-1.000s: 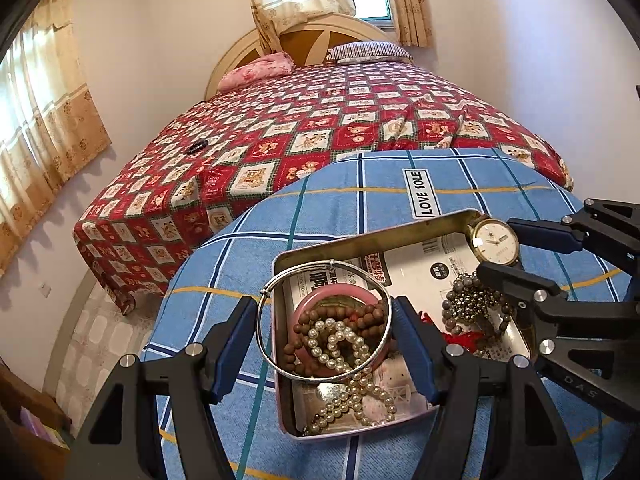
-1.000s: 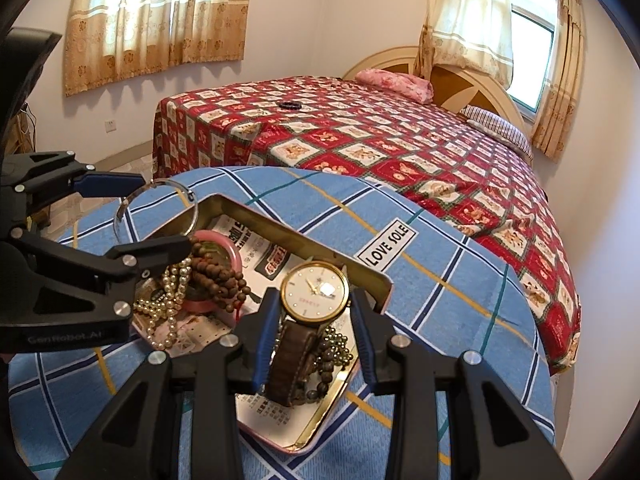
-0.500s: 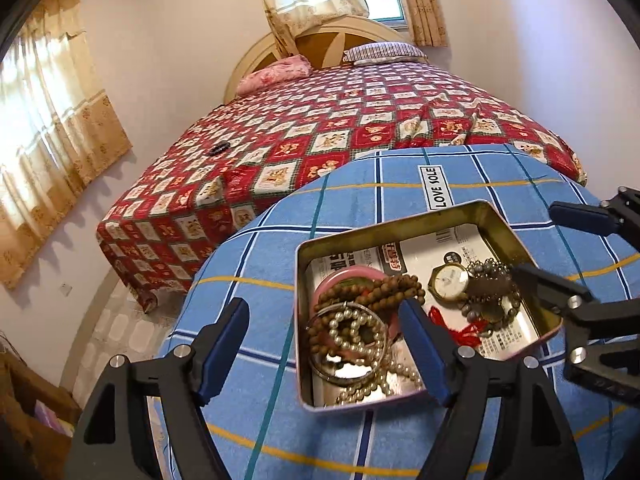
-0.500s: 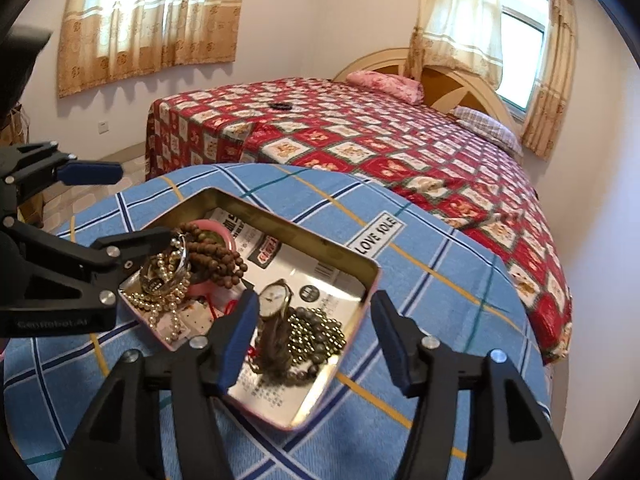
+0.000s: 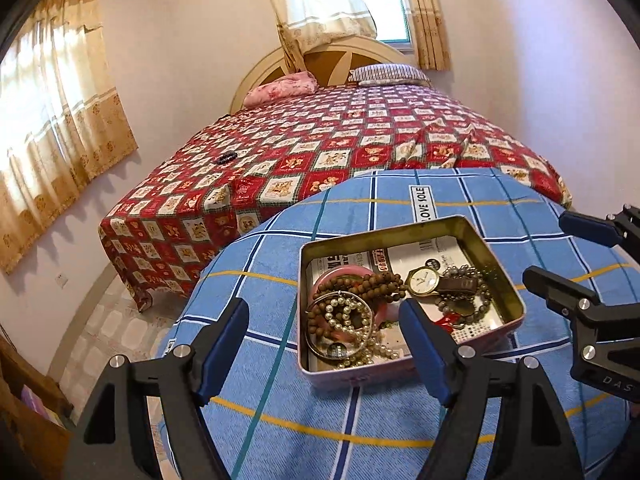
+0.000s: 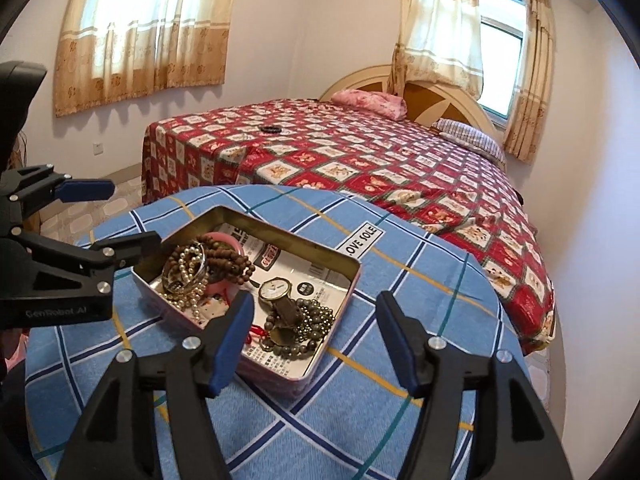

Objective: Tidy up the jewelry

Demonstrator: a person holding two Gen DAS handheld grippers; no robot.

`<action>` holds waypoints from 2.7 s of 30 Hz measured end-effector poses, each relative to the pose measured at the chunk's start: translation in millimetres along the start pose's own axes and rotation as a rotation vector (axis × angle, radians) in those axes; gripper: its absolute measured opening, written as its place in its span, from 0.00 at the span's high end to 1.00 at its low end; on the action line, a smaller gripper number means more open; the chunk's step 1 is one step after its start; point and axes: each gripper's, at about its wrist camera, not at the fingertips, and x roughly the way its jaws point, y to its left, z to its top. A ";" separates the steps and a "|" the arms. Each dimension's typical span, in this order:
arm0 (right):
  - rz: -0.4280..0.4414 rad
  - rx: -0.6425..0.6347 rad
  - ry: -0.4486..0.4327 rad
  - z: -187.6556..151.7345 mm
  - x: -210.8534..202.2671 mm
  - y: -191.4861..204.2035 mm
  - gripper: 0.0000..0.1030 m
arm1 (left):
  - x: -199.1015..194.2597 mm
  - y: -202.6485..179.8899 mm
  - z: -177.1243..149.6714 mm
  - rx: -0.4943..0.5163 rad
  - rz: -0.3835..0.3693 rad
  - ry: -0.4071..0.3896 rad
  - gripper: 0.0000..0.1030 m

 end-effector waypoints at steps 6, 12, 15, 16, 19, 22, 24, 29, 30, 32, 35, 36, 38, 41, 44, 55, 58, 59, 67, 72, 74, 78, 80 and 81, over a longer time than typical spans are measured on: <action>-0.009 0.006 -0.009 -2.0 -9.3 -2.0 0.37 | -13.5 2.4 -3.8 -0.009 -0.008 -0.014 0.24; -0.014 0.014 -0.018 -3.1 -17.1 -1.2 0.35 | -20.5 3.8 -7.4 -0.016 -0.004 -0.019 0.24; -0.011 0.015 -0.021 -3.4 -19.5 -0.6 0.35 | -23.8 3.8 -8.6 -0.019 -0.008 -0.020 0.24; -0.013 0.015 -0.022 -3.3 -19.5 -0.4 0.35 | -26.0 3.6 -9.0 -0.019 -0.008 -0.024 0.24; -0.013 0.021 -0.027 -4.7 -23.6 0.3 0.35 | -32.5 1.3 -9.1 -0.012 0.001 -0.036 0.24; -0.012 0.030 -0.032 -6.4 -28.3 0.3 0.35 | -36.7 1.4 -9.5 -0.018 -0.010 -0.040 0.24; -0.014 0.029 -0.033 -6.7 -30.2 0.9 0.35 | -38.3 0.5 -9.7 -0.016 -0.012 -0.040 0.24; -0.013 0.027 -0.039 -6.8 -33.1 1.2 0.33 | -40.2 0.1 -9.5 -0.020 -0.014 -0.043 0.24; -0.013 0.026 -0.040 -6.5 -33.7 0.9 0.32 | -40.7 -0.1 -9.3 -0.020 -0.014 -0.044 0.24; -0.014 0.028 -0.042 -6.3 -34.8 0.1 0.32 | -41.3 -0.2 -9.5 -0.020 -0.014 -0.045 0.24; -0.015 0.027 -0.042 -6.4 -34.7 0.1 0.32 | -42.2 -0.7 -9.8 -0.020 -0.011 -0.044 0.24; -0.016 0.027 -0.043 -6.3 -35.7 -0.3 0.32 | -42.2 -1.2 -9.9 -0.020 -0.011 -0.043 0.24; -0.017 0.026 -0.044 -6.3 -36.6 -0.5 0.31 | -42.1 -0.7 -9.3 -0.021 -0.005 -0.044 0.24; -0.017 0.025 -0.042 -6.4 -36.3 -0.7 0.30 | -41.7 0.4 -9.0 -0.027 0.000 -0.042 0.24; -0.020 0.024 -0.040 -6.0 -38.1 -3.2 0.30 | -42.3 1.6 -9.2 -0.032 -0.003 -0.044 0.24; -0.024 0.031 -0.050 -5.9 -42.0 -7.5 0.29 | -42.9 1.9 -8.7 -0.043 -0.022 -0.043 0.24; -0.024 0.033 -0.054 -6.1 -42.8 -9.2 0.29 | -43.4 1.9 -8.9 -0.045 -0.011 -0.044 0.24; -0.025 0.033 -0.054 -6.1 -42.8 -9.3 0.29 | -43.6 1.9 -8.9 -0.045 -0.010 -0.046 0.24; -0.025 0.032 -0.053 -6.6 -43.4 -10.1 0.29 | -41.3 3.4 -9.9 -0.052 0.007 -0.038 0.19; -0.023 0.032 -0.051 -6.5 -43.5 -11.1 0.29 | -41.0 4.7 -10.3 -0.053 0.004 -0.042 0.18; -0.024 0.033 -0.049 -7.4 -42.7 -11.0 0.29 | -40.9 5.6 -11.3 -0.051 0.003 -0.052 0.18; -0.029 0.037 -0.038 -12.0 -39.3 -12.1 0.29 | -40.1 4.9 -12.0 -0.049 0.001 -0.054 0.18; -0.033 0.042 -0.031 -14.5 -37.0 -14.1 0.29 | -39.6 3.9 -12.3 -0.050 -0.002 -0.051 0.18; -0.036 0.046 -0.028 -15.3 -35.0 -14.9 0.29 | -39.5 4.2 -12.3 -0.052 -0.008 -0.049 0.18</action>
